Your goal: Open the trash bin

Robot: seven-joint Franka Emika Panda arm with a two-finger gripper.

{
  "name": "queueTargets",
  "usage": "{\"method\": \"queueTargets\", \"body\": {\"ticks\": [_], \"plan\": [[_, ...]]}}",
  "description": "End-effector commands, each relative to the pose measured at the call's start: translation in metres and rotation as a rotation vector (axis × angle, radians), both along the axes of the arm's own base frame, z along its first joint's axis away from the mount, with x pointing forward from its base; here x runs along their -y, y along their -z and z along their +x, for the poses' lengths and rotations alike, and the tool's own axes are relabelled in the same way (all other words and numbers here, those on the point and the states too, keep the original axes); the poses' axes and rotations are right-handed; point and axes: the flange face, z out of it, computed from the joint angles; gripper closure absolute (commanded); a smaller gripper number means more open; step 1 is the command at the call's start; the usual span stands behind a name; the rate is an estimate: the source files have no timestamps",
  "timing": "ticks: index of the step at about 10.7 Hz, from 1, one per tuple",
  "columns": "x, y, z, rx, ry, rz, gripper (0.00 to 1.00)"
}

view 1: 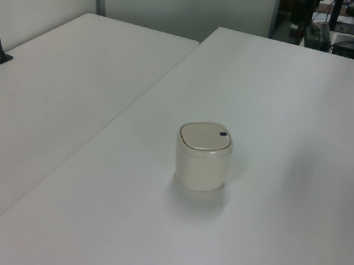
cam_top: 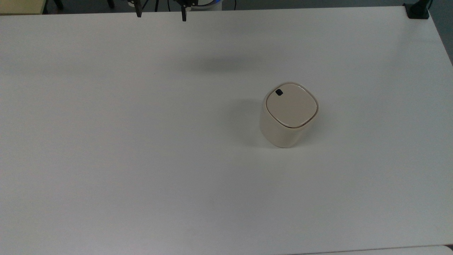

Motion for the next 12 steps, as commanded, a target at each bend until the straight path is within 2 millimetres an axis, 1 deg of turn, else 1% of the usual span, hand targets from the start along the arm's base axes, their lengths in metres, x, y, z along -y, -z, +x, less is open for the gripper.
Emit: {"method": "queueTargets", "body": {"ticks": [1, 7, 8, 9, 10, 11, 12], "plan": [[0.0016, -0.0001, -0.0106, -0.025, -0.061, 0.018, 0.00], [0.0026, 0.0000, -0.0108, -0.027, -0.081, 0.018, 0.00], [0.0025, 0.0009, -0.0104, -0.029, -0.082, 0.017, 0.03], [0.0042, 0.0009, -0.0105, -0.029, -0.082, 0.017, 0.21], [0.0051, 0.0005, -0.0114, -0.033, -0.108, 0.018, 0.47], [0.0060, 0.0007, -0.0118, -0.037, -0.145, 0.017, 0.63], [0.0060, 0.0022, -0.0136, -0.055, -0.173, 0.019, 0.82]]}}
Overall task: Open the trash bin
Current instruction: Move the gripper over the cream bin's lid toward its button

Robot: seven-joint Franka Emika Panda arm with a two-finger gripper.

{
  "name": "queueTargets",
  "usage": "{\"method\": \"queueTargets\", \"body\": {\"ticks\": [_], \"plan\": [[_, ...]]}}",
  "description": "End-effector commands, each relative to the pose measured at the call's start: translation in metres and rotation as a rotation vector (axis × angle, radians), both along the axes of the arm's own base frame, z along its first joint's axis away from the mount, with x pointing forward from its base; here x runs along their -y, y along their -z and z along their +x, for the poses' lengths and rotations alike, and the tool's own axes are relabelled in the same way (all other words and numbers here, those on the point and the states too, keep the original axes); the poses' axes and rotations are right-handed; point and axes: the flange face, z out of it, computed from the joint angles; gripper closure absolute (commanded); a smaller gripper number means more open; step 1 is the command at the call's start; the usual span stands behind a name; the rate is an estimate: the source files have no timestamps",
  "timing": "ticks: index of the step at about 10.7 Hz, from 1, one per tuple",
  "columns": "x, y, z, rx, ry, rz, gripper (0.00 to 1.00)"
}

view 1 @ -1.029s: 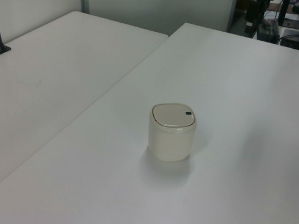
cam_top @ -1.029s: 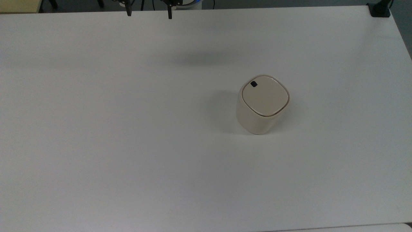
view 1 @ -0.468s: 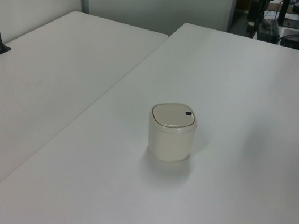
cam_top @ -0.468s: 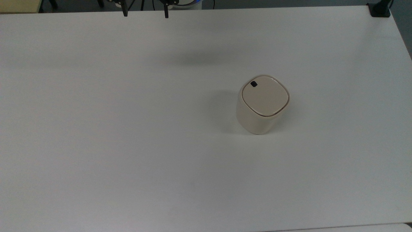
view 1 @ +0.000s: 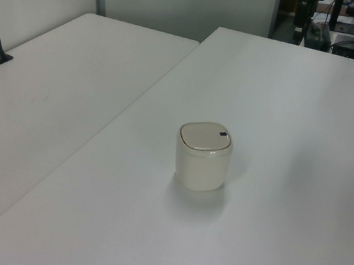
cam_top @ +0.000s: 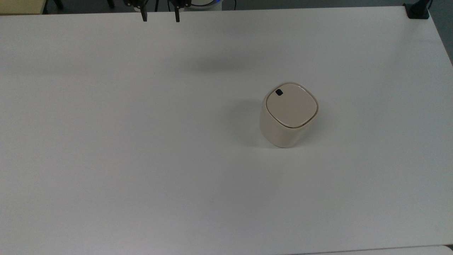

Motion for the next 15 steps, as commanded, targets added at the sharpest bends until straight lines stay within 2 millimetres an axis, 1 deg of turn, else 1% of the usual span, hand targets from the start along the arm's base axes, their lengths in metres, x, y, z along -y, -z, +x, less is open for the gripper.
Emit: {"method": "queueTargets", "body": {"ticks": [1, 3, 4, 5, 6, 7, 8, 9, 10, 11, 12, 13, 14, 15], "plan": [[0.003, 0.000, -0.014, -0.051, -0.079, 0.019, 0.92], [0.002, 0.002, -0.012, -0.048, -0.082, 0.018, 1.00], [-0.002, 0.006, -0.009, -0.050, -0.089, 0.018, 1.00], [-0.009, 0.012, -0.005, -0.059, -0.101, 0.017, 1.00], [-0.023, 0.023, 0.004, -0.059, -0.126, 0.016, 1.00], [-0.046, 0.032, 0.015, -0.024, -0.163, 0.012, 1.00], [-0.070, 0.046, 0.024, -0.026, -0.203, 0.010, 1.00], [-0.099, 0.060, 0.028, -0.037, -0.253, 0.005, 1.00], [-0.133, 0.073, 0.030, -0.041, -0.306, 0.001, 1.00], [-0.172, 0.085, 0.029, -0.039, -0.359, 0.000, 1.00], [-0.201, 0.098, 0.028, -0.039, -0.401, -0.003, 1.00], [-0.220, 0.109, 0.031, -0.023, -0.428, 0.002, 1.00], [-0.243, 0.119, 0.034, 0.013, -0.459, 0.012, 1.00], [-0.262, 0.134, 0.039, 0.047, -0.483, 0.026, 1.00]]}}
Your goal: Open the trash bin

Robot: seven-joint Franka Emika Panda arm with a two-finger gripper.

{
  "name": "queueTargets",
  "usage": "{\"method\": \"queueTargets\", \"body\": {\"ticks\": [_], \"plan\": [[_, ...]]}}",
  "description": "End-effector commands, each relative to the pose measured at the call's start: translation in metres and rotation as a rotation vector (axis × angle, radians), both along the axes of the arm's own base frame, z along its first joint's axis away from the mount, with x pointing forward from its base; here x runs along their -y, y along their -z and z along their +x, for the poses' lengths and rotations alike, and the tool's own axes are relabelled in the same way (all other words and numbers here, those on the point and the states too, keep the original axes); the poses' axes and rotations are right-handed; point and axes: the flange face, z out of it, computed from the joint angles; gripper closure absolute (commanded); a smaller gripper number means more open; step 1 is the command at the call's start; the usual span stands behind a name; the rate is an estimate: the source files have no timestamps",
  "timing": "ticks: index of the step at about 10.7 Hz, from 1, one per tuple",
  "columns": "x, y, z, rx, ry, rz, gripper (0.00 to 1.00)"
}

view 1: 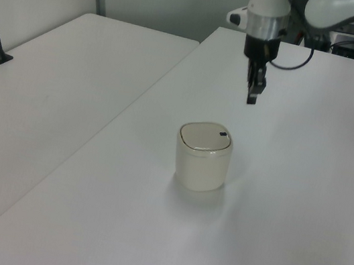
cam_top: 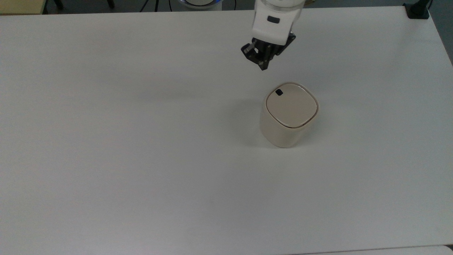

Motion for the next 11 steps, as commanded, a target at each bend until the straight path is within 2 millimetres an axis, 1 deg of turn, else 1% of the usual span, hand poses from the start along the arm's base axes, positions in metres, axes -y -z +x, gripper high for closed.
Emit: {"method": "queueTargets", "body": {"ticks": [1, 4, 6, 7, 8, 9, 10, 11], "plan": [[-0.042, 0.030, 0.013, 0.090, -0.046, 0.069, 1.00], [-0.054, 0.057, 0.025, 0.115, -0.050, 0.091, 1.00], [-0.057, 0.079, 0.030, 0.099, -0.050, 0.082, 1.00], [-0.058, 0.081, 0.031, 0.103, -0.052, 0.084, 1.00], [-0.059, 0.078, 0.030, 0.104, -0.053, 0.085, 1.00], [-0.057, 0.057, 0.028, 0.126, -0.050, 0.097, 1.00], [-0.052, 0.025, 0.022, 0.149, -0.034, 0.115, 1.00], [-0.045, -0.001, 0.014, 0.140, 0.010, 0.123, 1.00]]}}
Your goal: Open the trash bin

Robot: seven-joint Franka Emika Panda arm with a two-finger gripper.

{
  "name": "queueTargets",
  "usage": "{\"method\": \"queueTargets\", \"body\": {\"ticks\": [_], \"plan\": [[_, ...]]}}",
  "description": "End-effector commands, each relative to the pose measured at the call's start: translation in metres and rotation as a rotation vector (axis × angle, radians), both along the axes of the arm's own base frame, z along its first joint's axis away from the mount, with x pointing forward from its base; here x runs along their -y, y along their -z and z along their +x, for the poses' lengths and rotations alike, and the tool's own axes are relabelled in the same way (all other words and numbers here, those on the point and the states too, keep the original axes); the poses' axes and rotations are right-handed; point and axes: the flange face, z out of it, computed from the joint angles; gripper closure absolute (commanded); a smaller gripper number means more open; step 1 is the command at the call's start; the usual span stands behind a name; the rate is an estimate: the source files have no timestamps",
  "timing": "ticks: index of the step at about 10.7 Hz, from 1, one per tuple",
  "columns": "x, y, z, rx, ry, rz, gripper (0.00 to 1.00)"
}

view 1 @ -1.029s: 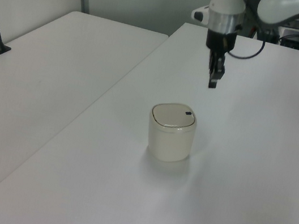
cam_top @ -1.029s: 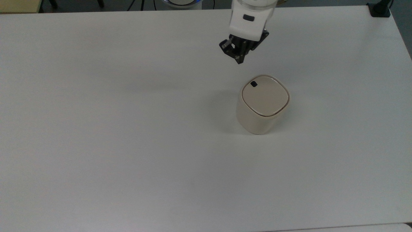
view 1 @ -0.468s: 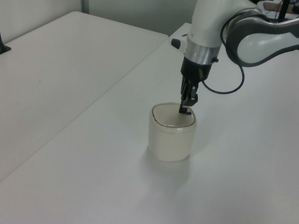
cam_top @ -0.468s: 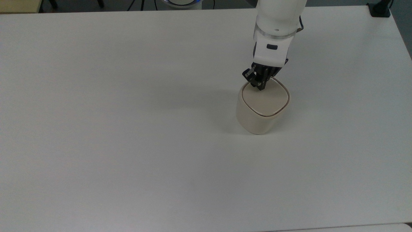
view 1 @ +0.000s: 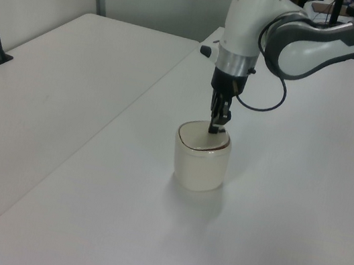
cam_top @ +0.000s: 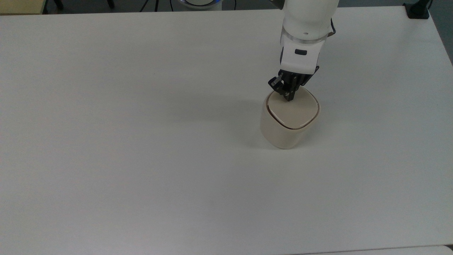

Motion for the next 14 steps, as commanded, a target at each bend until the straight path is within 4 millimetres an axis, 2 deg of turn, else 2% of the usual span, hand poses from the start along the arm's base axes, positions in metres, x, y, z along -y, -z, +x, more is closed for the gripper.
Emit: {"method": "queueTargets", "body": {"ticks": [1, 2, 3, 5, 7, 10, 11, 12, 13, 14], "plan": [[0.021, -0.074, -0.025, -0.008, 0.139, 0.046, 1.00], [0.039, -0.096, -0.032, -0.016, 0.221, 0.047, 1.00], [0.070, -0.118, -0.035, -0.018, 0.278, 0.048, 1.00], [0.130, -0.144, -0.047, -0.062, 0.356, 0.021, 1.00], [0.184, -0.161, -0.057, -0.094, 0.438, 0.014, 0.99], [0.253, -0.174, -0.074, -0.114, 0.544, 0.020, 0.98], [0.268, -0.170, -0.077, -0.131, 0.549, 0.017, 0.91], [0.269, -0.169, -0.079, -0.139, 0.548, 0.013, 0.82], [0.270, -0.169, -0.078, -0.141, 0.552, 0.012, 0.64], [0.272, -0.169, -0.079, -0.144, 0.554, 0.010, 0.23]]}}
